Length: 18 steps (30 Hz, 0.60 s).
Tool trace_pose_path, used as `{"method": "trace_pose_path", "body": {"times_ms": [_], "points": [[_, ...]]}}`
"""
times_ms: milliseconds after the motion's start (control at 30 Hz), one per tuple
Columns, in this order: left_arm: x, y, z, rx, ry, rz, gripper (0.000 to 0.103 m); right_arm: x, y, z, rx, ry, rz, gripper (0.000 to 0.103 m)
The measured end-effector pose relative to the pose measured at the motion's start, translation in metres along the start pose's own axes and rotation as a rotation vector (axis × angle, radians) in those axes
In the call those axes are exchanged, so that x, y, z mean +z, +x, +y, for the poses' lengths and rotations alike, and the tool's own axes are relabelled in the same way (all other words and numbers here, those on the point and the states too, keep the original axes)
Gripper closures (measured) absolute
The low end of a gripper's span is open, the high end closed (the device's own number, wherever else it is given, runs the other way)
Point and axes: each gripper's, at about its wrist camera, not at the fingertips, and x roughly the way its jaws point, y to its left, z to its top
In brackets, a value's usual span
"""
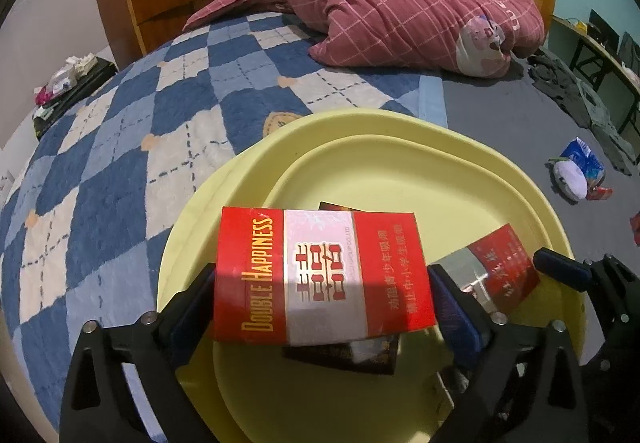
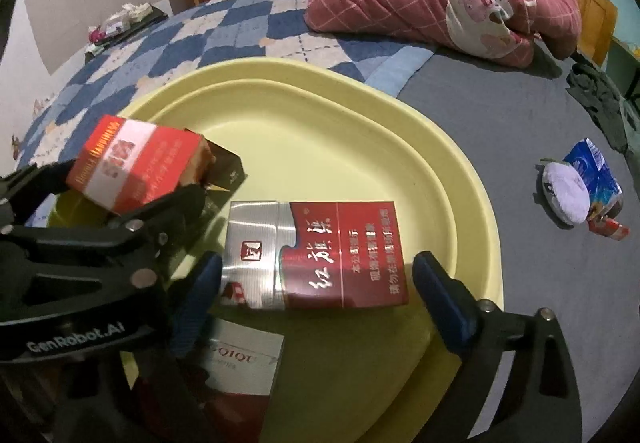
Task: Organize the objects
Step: 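Lower both packs into the yellow tray and open both tools, then move both tools back toward the remaining items on the bed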
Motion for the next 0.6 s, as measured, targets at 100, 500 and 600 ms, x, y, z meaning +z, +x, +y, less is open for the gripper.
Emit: {"method": "trace_pose_path", "body": {"times_ms": [100,500,600], "points": [[0.002,-0.01,0.003,-0.004,-0.015,-0.023,0.0,-0.001,-0.007,-0.001,0.004,0.015,-0.03,0.0],[0.003,-0.064,0.006,-0.038,-0.074,-0.183,0.0,0.0,-0.059,-0.019,0.009,0.103,-0.151,0.0],[-0.001,-0.068,-0.006,-0.066,-0.059,-0.173,0.0,-0.005,-0.074,-0.034,-0.018,0.118,-0.166,0.0]]}}
